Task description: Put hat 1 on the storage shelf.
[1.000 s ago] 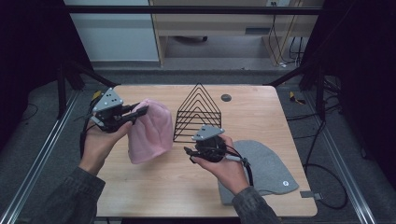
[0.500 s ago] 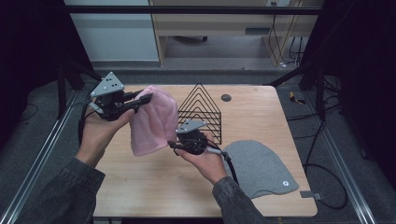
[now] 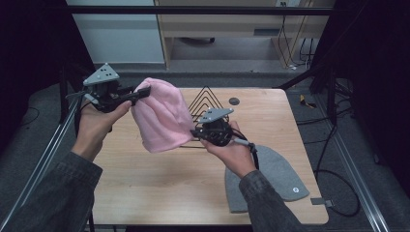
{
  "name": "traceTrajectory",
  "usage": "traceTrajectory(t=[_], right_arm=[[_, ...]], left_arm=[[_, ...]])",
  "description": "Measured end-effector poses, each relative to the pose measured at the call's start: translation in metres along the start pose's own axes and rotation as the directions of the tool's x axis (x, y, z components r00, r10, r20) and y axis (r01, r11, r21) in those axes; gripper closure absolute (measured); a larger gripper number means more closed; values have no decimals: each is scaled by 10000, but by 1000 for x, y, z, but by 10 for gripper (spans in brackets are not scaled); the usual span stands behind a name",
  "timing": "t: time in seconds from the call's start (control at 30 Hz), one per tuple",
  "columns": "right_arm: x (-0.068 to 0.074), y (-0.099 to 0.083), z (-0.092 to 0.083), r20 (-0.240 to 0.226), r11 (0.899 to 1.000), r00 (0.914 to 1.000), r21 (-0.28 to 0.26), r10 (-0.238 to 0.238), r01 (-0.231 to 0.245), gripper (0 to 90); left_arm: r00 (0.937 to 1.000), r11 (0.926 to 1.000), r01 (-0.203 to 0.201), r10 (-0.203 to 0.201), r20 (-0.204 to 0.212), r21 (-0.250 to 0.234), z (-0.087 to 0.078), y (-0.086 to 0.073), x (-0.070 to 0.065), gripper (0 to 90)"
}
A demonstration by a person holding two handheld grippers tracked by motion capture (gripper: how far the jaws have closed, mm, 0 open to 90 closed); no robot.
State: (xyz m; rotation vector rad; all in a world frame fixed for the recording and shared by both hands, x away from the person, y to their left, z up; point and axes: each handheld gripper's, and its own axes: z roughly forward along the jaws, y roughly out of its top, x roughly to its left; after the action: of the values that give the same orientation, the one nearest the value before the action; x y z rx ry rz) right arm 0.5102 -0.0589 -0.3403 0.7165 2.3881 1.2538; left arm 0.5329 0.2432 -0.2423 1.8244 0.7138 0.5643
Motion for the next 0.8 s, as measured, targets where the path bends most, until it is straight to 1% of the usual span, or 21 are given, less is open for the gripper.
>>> traceTrajectory(t=[0.13, 0.2, 0.27, 0.37, 0.43, 0.47, 0.6, 0.7, 0.8], right_arm=[[-16, 14, -5, 114, 9998, 9998, 144, -137, 135, 849], [-23, 21, -6, 18, 10000, 10000, 14, -73, 73, 849], [-29, 28, -5, 9, 10000, 10000, 5, -48, 48, 849], [-36, 39, -3, 23, 10000, 10000, -8, -45, 45, 848], [-41, 44, 0, 68, 10000, 10000, 9, -44, 44, 849], [-44, 46, 2, 46, 10000, 10000, 0, -22, 22, 848], [-54, 51, 6, 192, 9999, 9997, -59, 117, -116, 848], [-61, 51, 7, 283, 9997, 9993, -63, 239, -237, 848], [-66, 49, 7, 355, 9994, 9988, -64, 347, -344, 847]], left_arm=[[10000, 9998, 37, -38, -39, -189, 6, 11, 5, 741], [10000, 9996, 13, -15, -91, -282, 10, 17, 8, 742], [9998, 9995, -48, 42, -180, -328, 13, 24, 12, 742], [9997, 9987, 116, -126, -194, -501, 18, 32, 18, 744], [9997, 9986, 84, -97, -242, -520, 21, 37, 22, 744], [9996, 9986, 57, -72, -277, -525, 23, 38, 24, 744], [9987, 9968, 437, -454, -244, -670, 29, 39, 31, 744], [9979, 9957, 627, -637, -134, -685, 33, 38, 32, 745], [9983, 9965, 560, -569, -129, -624, 37, 38, 30, 745]])
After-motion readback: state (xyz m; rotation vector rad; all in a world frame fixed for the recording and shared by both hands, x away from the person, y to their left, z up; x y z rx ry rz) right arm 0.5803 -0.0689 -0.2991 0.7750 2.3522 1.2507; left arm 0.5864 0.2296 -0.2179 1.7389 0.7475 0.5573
